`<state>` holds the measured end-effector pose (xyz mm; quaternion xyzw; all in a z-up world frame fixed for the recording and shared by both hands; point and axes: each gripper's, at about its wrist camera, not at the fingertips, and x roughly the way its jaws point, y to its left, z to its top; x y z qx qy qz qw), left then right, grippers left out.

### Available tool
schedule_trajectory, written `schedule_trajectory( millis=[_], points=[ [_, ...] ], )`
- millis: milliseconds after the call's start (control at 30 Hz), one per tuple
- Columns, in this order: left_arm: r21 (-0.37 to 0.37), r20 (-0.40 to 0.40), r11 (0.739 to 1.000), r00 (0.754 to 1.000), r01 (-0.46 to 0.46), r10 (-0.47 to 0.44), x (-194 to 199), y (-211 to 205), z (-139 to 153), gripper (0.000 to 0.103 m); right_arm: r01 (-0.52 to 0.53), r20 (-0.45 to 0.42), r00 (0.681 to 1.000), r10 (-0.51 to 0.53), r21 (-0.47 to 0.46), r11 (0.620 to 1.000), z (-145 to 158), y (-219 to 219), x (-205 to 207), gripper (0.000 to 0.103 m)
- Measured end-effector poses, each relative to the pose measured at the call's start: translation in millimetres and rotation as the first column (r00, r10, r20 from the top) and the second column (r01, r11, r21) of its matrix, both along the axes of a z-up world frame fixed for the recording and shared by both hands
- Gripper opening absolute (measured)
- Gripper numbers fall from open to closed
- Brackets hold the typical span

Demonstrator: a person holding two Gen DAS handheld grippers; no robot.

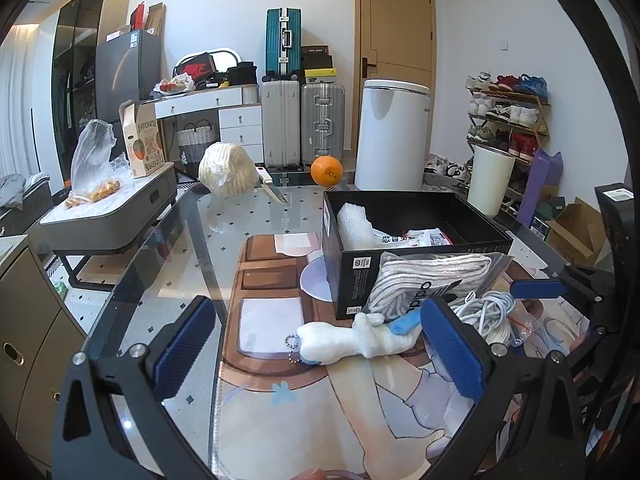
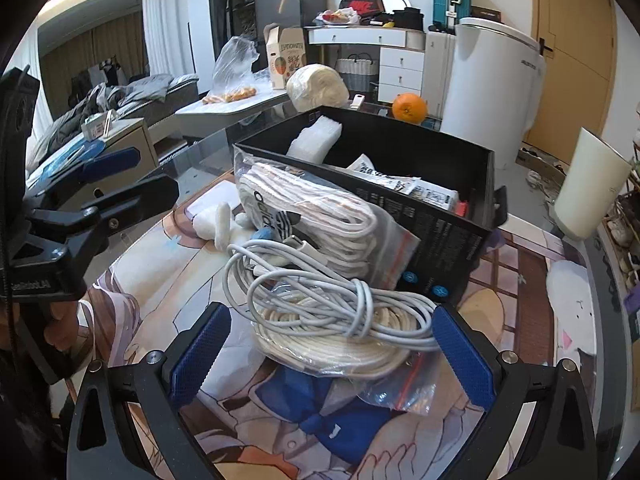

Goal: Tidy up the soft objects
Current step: 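Grasp the bagged white cable bundle with the right gripper, then lift the cable bundle with the right gripper while the left gripper grasps the bagged white rope coil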

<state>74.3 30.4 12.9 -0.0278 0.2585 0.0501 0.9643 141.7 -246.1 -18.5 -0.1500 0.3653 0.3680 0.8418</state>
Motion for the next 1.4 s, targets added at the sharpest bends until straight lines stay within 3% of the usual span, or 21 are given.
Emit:
schedule_trajectory(
  millis=[367,500,700,1200,1400],
  points=[
    [-0.028,-0.021,1.0,1.0,0.013,-0.013,2.2,7.6,-2.5,0.103,-0.013,-0.022,1.0,0.013,-0.01,1.0,-4.0,13.0,9.5,0.101],
    [-0.029,-0.026,0.999,1.0,0.016,-0.017,3.2,7.8,-3.1,0.103,-0.02,-0.006,1.0,0.02,-0.025,0.999,-4.0,16.2,6.6,0.08],
    [-0.03,-0.03,0.999,0.999,0.022,-0.023,3.6,7.8,-3.3,0.103,-0.034,0.028,0.999,0.034,-0.011,0.999,0.4,10.7,1.2,0.062],
    [-0.022,-0.028,0.999,0.999,0.025,-0.025,2.4,5.6,-2.9,0.103,-0.039,0.076,0.997,0.034,0.066,0.997,18.6,-15.2,-12.7,0.032],
    [-0.01,-0.032,1.0,0.999,0.03,-0.03,1.5,4.5,-2.0,0.103,-0.051,0.082,0.996,0.045,0.074,0.996,21.7,-20.3,-16.4,0.03]
  ],
)
